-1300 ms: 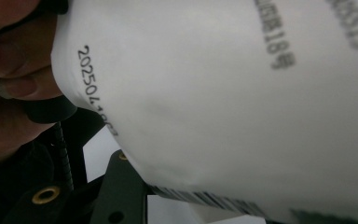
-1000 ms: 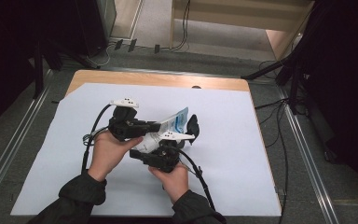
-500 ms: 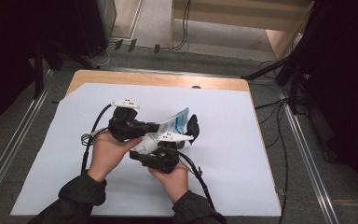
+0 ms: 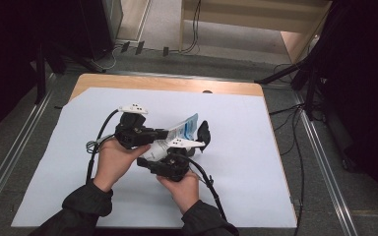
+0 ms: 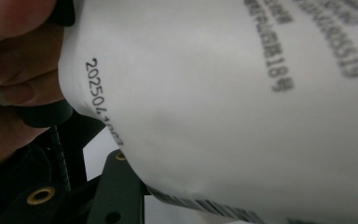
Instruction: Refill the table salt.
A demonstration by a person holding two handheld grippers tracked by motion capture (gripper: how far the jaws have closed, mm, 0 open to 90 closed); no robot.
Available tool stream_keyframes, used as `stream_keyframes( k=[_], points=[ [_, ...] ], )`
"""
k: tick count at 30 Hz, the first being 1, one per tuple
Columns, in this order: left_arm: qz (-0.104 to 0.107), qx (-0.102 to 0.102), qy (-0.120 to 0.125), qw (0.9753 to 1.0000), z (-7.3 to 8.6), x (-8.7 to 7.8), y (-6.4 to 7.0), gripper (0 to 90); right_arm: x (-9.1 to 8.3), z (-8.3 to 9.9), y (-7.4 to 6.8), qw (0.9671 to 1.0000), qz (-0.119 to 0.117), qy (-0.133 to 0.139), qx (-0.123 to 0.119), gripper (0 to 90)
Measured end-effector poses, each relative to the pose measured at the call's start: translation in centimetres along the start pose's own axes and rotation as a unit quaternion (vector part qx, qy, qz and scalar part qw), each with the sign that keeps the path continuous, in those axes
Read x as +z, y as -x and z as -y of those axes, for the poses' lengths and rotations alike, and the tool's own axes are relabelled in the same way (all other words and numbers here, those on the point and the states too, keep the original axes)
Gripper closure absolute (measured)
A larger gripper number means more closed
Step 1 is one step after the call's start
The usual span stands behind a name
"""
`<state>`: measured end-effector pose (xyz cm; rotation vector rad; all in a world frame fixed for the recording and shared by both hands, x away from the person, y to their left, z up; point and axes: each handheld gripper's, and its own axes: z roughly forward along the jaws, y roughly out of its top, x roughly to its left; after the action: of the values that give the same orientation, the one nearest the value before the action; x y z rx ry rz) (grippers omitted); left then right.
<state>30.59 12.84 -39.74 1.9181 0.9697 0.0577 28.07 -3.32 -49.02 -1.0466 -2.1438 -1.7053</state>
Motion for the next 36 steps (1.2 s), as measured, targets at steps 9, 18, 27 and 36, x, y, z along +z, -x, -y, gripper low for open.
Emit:
stream_keyframes(
  k=[9,18,27,36],
  points=[
    [0.003,0.002,-0.002,1.0000,-0.3,0.0,0.2,90.0,0.0,-0.2,0.0,1.0000,-0.005,0.003,0.005,61.9],
    [0.005,0.003,-0.007,1.0000,-0.6,-0.2,0.2,90.0,0.0,-0.4,-0.2,1.0000,-0.006,0.004,0.001,61.9],
    [0.008,0.005,-0.012,0.9999,-0.9,-0.3,0.2,90.0,0.0,-0.7,-0.4,1.0000,-0.003,0.004,-0.005,61.6],
    [0.012,0.002,-0.016,0.9998,-1.1,-0.3,0.0,90.0,0.1,-0.8,-0.5,1.0000,-0.004,0.005,-0.006,60.8]
  ],
)
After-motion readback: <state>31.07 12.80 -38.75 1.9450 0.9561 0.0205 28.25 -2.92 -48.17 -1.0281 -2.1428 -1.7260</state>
